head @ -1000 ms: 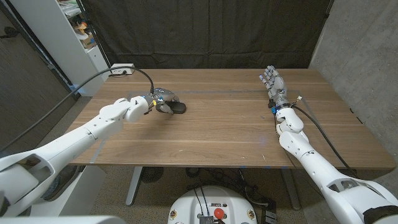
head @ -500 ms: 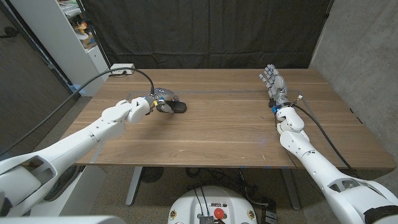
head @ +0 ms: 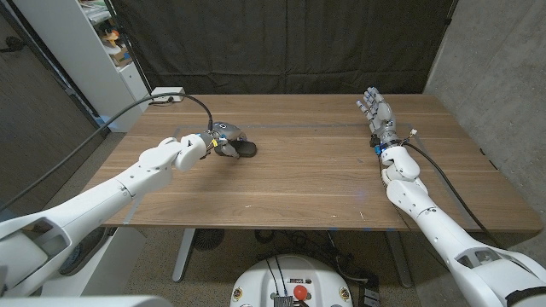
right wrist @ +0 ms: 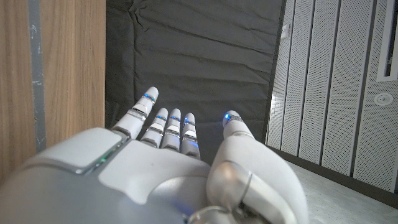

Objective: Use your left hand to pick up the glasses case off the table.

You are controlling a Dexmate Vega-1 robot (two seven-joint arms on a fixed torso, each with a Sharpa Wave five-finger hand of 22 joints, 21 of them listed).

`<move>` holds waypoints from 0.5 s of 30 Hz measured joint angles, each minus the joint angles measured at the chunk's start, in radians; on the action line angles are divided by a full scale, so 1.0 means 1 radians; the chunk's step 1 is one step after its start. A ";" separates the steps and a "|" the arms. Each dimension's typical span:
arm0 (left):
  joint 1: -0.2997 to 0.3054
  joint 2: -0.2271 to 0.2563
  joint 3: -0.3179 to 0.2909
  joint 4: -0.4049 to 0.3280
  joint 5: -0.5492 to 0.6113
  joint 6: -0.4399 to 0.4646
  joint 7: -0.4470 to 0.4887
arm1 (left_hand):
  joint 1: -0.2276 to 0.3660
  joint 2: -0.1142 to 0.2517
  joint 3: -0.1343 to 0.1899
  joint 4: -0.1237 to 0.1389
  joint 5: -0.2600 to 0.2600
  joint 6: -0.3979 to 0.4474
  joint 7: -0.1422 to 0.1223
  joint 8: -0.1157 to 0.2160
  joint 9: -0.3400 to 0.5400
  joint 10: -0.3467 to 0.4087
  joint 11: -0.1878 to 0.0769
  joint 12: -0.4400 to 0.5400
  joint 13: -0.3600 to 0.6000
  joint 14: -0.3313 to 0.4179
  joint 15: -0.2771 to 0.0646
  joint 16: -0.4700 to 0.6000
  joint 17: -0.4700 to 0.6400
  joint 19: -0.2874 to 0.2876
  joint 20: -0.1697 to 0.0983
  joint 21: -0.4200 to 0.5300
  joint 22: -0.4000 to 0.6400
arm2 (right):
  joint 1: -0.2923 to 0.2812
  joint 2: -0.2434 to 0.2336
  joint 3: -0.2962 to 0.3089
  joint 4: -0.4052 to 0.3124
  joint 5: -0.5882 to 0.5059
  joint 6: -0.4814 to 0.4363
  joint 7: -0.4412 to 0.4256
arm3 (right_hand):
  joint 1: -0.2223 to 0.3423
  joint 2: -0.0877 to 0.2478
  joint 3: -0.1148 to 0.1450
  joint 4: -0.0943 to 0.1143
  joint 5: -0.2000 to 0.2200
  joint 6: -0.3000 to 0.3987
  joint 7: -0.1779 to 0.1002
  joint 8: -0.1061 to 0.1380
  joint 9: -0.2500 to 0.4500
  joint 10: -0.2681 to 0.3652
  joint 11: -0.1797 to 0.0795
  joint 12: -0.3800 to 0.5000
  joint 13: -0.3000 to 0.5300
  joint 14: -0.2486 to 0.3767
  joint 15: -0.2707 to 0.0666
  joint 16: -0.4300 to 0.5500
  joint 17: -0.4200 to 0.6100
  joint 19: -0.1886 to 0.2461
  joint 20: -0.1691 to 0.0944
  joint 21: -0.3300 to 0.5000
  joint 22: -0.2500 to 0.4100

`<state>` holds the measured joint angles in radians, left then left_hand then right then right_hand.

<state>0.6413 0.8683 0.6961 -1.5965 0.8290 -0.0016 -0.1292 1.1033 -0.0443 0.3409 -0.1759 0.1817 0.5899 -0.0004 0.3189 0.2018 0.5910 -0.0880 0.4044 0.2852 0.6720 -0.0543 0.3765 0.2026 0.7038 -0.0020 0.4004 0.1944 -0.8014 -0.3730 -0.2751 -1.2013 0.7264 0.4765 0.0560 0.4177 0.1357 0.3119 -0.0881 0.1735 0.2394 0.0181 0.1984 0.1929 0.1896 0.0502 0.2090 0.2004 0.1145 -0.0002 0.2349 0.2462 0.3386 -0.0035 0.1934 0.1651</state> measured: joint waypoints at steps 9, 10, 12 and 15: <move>0.006 0.013 -0.014 -0.020 0.005 -0.004 -0.006 | 0.000 0.000 -0.004 0.004 0.000 0.000 0.000 0.004 0.000 0.002 -0.002 0.000 0.001 0.008 -0.003 -0.002 -0.004 0.002 -0.002 0.000 0.000 | -0.010 -0.011 -0.001 -0.020 -0.001 -0.010 -0.008 | 0.000 0.000 0.000 0.000 0.000 0.000 0.000 0.000 0.000 0.000 0.000 0.000 0.000 0.005 0.005 0.000 0.000 0.000 0.000 0.000 0.000; 0.007 0.015 -0.018 -0.023 0.006 -0.005 -0.006 | -0.001 0.000 -0.004 0.004 0.000 0.000 0.000 0.004 0.000 0.002 -0.002 0.000 0.001 0.008 -0.003 -0.002 -0.005 0.002 -0.002 0.000 0.000 | -0.011 -0.012 -0.001 -0.022 -0.002 -0.011 -0.009 | 0.000 0.000 0.000 0.000 0.000 0.000 0.000 0.000 0.000 0.000 0.000 0.000 0.000 0.005 0.005 0.000 0.000 0.000 0.000 0.000 0.000; 0.006 0.017 -0.022 -0.025 0.008 -0.006 -0.006 | -0.002 0.002 -0.004 0.004 0.000 0.000 0.000 0.004 0.000 0.002 -0.002 -0.001 0.002 0.008 -0.003 -0.002 -0.005 0.002 -0.002 0.000 0.000 | -0.012 -0.014 -0.001 -0.024 -0.002 -0.012 -0.010 | 0.000 0.000 0.000 0.000 0.000 0.000 0.000 0.000 0.000 0.000 0.000 0.000 0.000 0.005 0.005 0.000 0.000 0.000 0.000 0.000 0.000; 0.005 0.020 -0.029 -0.031 0.009 -0.009 -0.006 | -0.002 0.002 -0.004 0.004 0.000 0.000 0.000 0.004 0.000 0.002 -0.002 0.000 0.002 0.008 -0.003 -0.007 -0.005 0.002 -0.002 0.000 0.000 | -0.013 -0.016 -0.002 -0.026 -0.003 -0.013 -0.011 | 0.000 0.000 0.000 0.000 0.000 0.000 0.000 0.000 0.000 0.000 0.000 0.000 0.000 0.005 0.005 0.000 0.000 0.000 0.000 0.000 0.000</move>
<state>0.6462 0.8884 0.6675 -1.6275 0.8382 -0.0109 -0.1352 1.1016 -0.0426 0.3366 -0.1716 0.1816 0.5900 -0.0003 0.3229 0.2020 0.5929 -0.0900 0.4040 0.2875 0.6803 -0.0574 0.3691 0.1972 0.7055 -0.0035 0.4003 0.1940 -0.8145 -0.3886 -0.2767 -1.2274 0.7232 0.4631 0.0447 0.4177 0.1357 0.3119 -0.0881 0.1735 0.2394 0.0180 0.1984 0.1929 0.1895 0.0501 0.2090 0.2004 0.1199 0.0053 0.2349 0.2463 0.3385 -0.0035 0.1934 0.1651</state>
